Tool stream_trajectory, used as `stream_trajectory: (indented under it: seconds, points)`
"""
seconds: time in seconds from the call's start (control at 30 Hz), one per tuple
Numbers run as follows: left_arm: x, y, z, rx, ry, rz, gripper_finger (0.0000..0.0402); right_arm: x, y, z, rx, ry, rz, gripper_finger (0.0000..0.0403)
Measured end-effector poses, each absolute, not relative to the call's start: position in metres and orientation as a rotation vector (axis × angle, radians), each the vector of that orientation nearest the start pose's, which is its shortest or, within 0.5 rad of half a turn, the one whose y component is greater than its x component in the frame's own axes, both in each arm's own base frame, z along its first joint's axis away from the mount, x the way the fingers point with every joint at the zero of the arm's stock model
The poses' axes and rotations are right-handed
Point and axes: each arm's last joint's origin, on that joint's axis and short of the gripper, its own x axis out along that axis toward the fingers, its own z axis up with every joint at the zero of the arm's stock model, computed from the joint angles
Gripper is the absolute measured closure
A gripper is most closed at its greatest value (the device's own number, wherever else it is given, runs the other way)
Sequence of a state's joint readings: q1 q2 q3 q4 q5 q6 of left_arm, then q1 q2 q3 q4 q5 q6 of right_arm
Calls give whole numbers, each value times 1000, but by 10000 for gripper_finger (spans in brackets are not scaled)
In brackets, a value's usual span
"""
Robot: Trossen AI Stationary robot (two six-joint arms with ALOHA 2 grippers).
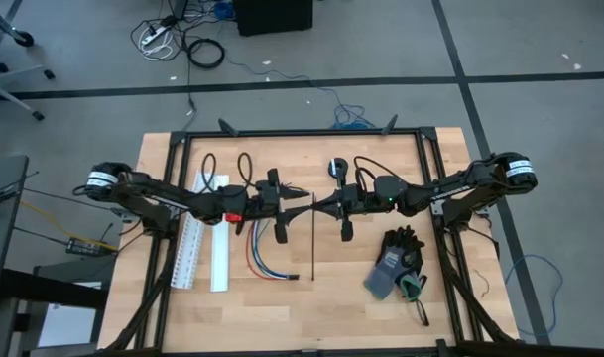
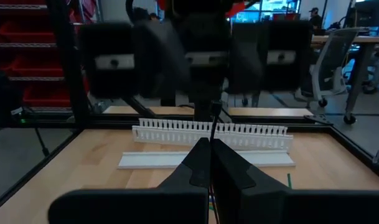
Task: Ziptie cables
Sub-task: Wrap the cables together using a ziptie
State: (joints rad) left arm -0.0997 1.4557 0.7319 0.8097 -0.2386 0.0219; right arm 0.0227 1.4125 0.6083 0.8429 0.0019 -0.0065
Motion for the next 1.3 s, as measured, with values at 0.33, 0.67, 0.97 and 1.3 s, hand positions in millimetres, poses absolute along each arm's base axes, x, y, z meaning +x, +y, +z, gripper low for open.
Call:
stream_trajectory:
  seconds: [0.33, 0.67, 0.97, 1.3]
  points:
    - [313, -28, 246, 16, -52, 127, 245, 288, 7, 233, -14, -39, 25, 402]
    - [318, -28, 240, 32, -73, 143, 245, 288, 7, 233, -4, -39, 25, 403]
    - [318, -26, 241, 31, -85, 156, 245, 288, 7, 233, -2, -38, 25, 403]
    - [320, -24, 240, 25, -91, 156, 245, 288, 6, 233, -2, -39, 21, 403]
